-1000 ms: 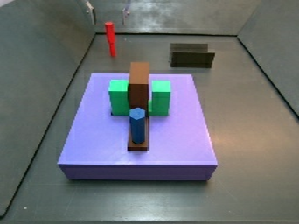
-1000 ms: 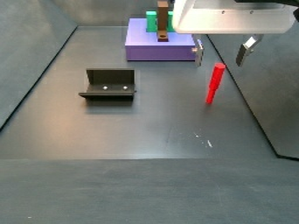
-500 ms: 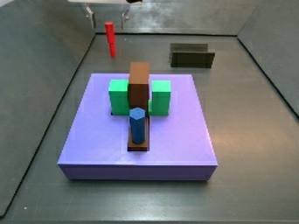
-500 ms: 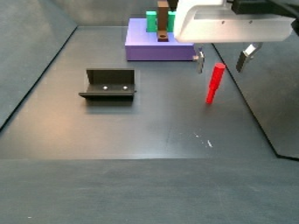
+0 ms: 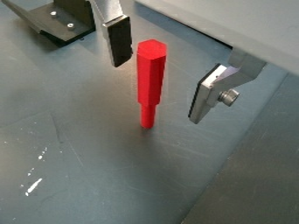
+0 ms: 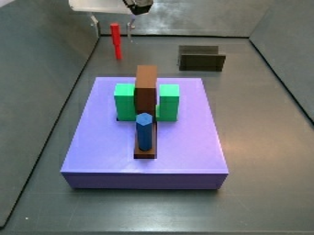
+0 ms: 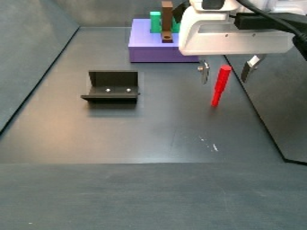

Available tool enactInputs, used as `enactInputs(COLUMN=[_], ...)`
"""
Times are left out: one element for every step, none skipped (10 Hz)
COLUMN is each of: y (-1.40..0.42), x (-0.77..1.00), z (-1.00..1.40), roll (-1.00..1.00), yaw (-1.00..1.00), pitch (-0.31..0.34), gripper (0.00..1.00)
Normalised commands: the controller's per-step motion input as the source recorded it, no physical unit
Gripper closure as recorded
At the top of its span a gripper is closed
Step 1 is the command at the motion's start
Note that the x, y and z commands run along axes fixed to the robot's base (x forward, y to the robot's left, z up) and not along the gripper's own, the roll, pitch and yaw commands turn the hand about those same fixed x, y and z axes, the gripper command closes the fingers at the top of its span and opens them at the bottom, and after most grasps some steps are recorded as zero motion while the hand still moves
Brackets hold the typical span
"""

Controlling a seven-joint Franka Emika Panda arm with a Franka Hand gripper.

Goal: Pick up the red object. Move up. Move to above the board. Insert the red object.
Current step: Pick up the red object.

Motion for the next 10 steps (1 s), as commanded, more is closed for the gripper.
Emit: enactInputs(y=[0.0, 0.0, 0.0, 0.0, 0.0, 0.0, 0.0, 0.0, 0.0, 0.0], x=[0.0, 0.0, 0.0, 0.0, 0.0, 0.0, 0.0, 0.0, 0.0, 0.0], z=[0.0, 0.0, 0.0, 0.0, 0.0, 0.0, 0.0, 0.0, 0.0, 0.0], roll=[0.0, 0.0, 0.0, 0.0, 0.0, 0.0, 0.0, 0.0, 0.0, 0.0], yaw=[0.0, 0.0, 0.0, 0.0, 0.0, 0.0, 0.0, 0.0, 0.0, 0.0], pitch=[0.0, 0.0, 0.0, 0.0, 0.0, 0.0, 0.0, 0.0, 0.0, 0.0], gripper=[0.0, 1.0, 1.0, 1.0, 1.0, 1.0, 1.0, 1.0, 1.0, 1.0])
